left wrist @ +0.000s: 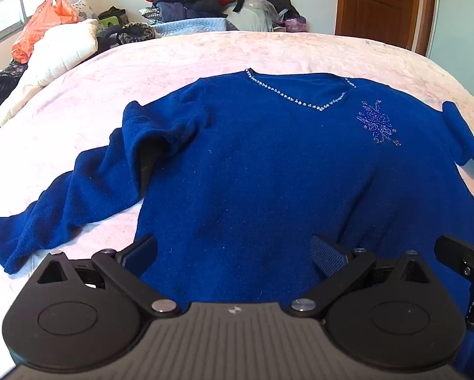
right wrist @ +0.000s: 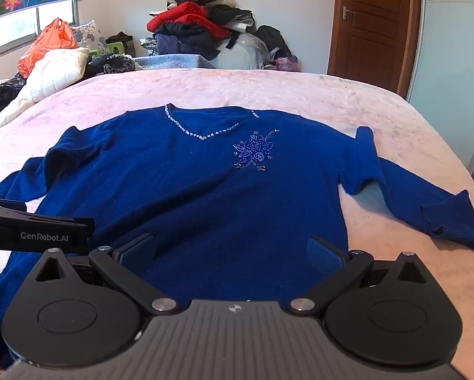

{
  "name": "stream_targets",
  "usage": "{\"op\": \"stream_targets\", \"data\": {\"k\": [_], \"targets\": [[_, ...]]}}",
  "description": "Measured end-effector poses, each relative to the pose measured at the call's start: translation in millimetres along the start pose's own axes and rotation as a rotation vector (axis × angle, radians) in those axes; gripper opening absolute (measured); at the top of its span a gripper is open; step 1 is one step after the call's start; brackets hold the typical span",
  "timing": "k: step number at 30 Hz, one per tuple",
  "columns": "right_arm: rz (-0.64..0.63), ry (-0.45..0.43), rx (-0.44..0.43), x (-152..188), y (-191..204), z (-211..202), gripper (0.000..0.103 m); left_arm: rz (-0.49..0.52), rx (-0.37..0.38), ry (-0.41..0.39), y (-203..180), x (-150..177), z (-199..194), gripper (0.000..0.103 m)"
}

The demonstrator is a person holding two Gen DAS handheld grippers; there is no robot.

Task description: Fold small clothes

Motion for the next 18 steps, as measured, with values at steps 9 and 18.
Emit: {"op": "stream_targets", "data": {"k": [9, 18], "targets": [[0.014, -0.016, -0.011, 1.1, 2.5, -1.9, 0.103, 0.009, 0.006, -0.021, -3.0, -1.0, -3.0, 0.103], [0.024, -0.001, -0.006, 3.2, -3.2, 4.2, 0.103, 0.000, 0.008, 0.006, -2.6, -3.8, 0.0, 0.103]]}}
Point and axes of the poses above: each gripper's, at about its wrist camera, not at the fingertips, and z roughly the way its jaws point, y to its left, x to its underside, the point moved 4 cm from there along z, roughly the way its jaws point, and after that the axes turned 5 degrees about z, right-handed, at the moved point
